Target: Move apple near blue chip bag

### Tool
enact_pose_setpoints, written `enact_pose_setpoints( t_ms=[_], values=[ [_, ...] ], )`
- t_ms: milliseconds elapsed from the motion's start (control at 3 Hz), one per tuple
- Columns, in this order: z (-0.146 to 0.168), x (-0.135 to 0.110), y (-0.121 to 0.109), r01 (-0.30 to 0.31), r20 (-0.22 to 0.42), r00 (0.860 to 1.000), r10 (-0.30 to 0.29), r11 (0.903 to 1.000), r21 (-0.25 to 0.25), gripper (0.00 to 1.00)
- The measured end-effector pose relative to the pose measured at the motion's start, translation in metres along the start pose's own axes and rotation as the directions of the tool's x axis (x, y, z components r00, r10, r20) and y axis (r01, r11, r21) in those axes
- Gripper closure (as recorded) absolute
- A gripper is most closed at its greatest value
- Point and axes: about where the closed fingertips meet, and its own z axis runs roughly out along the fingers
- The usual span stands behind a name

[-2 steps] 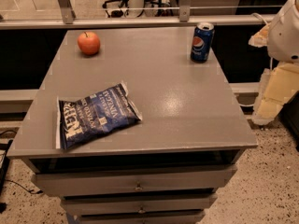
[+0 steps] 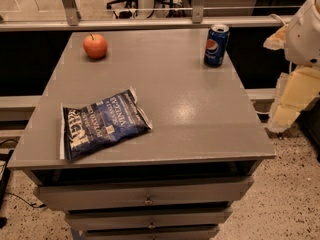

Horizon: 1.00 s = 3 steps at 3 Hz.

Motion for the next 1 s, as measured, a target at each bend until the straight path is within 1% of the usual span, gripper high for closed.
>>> enact_pose_setpoints(
  t_ms=[333,667,1000],
  values=[
    [0.017,-0.022,-0.007,0.055,0.083,0.995,-0.053,0.9983,-0.021,0.00],
    [0.054,-0.081,-0.026,0.174,0.251,0.955,-0.159,0.9839,-0.040,0.00],
    [0.075,-0.131,-0.044,0.233,0.364,0.908,-0.207,0.9719,-0.030,0.00]
  ],
)
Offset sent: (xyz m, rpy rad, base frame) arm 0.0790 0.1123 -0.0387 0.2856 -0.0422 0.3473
